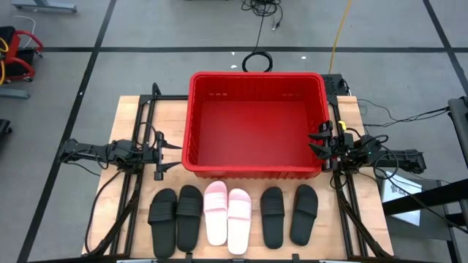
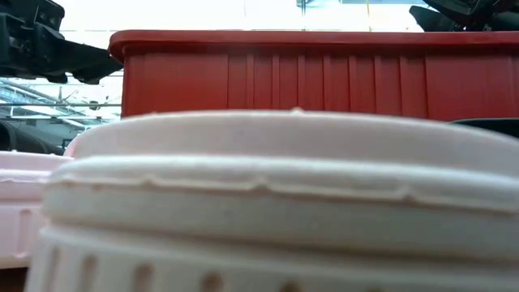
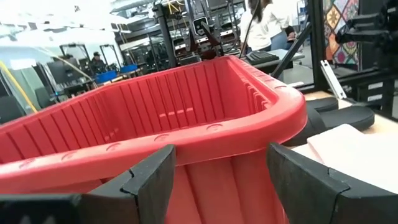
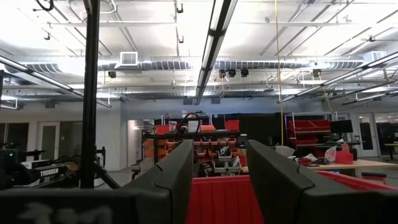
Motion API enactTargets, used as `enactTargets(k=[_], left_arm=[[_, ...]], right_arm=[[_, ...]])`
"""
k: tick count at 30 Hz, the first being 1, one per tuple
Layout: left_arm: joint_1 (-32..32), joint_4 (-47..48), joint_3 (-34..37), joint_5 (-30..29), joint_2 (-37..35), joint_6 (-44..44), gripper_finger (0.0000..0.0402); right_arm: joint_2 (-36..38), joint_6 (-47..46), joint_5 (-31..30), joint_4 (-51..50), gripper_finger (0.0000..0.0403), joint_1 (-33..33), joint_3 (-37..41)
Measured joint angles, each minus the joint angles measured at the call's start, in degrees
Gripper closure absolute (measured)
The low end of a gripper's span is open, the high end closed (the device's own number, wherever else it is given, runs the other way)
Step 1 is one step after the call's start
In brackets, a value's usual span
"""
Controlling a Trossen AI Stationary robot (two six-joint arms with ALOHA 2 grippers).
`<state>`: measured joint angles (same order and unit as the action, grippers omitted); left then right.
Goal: Pick and place slides into bin
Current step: Put the black slide into the red bin
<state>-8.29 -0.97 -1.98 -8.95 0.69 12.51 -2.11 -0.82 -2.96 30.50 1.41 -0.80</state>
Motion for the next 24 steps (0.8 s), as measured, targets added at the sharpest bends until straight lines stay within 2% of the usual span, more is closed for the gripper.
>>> enactTargets(k=[14,19,24], left_arm=[[0.02,-4.07,0.0,0.51,0.02,-2.51,0.0146],[0.02,-4.97,0.0,-3.03,0.02,-4.01,0.0146],[0.02,-6.53,0.0,-3.51,0.03,-3.47,0.0146]], right_arm=[[-0.02,0.0,0.01,0.77,0.0261,-0.01,0.02],[-0.02,-0.02,0.0,0.57,0.0261,-0.02,0.0],[-0.02,-0.02,0.0,1.03,0.0261,-0.02,0.02]])
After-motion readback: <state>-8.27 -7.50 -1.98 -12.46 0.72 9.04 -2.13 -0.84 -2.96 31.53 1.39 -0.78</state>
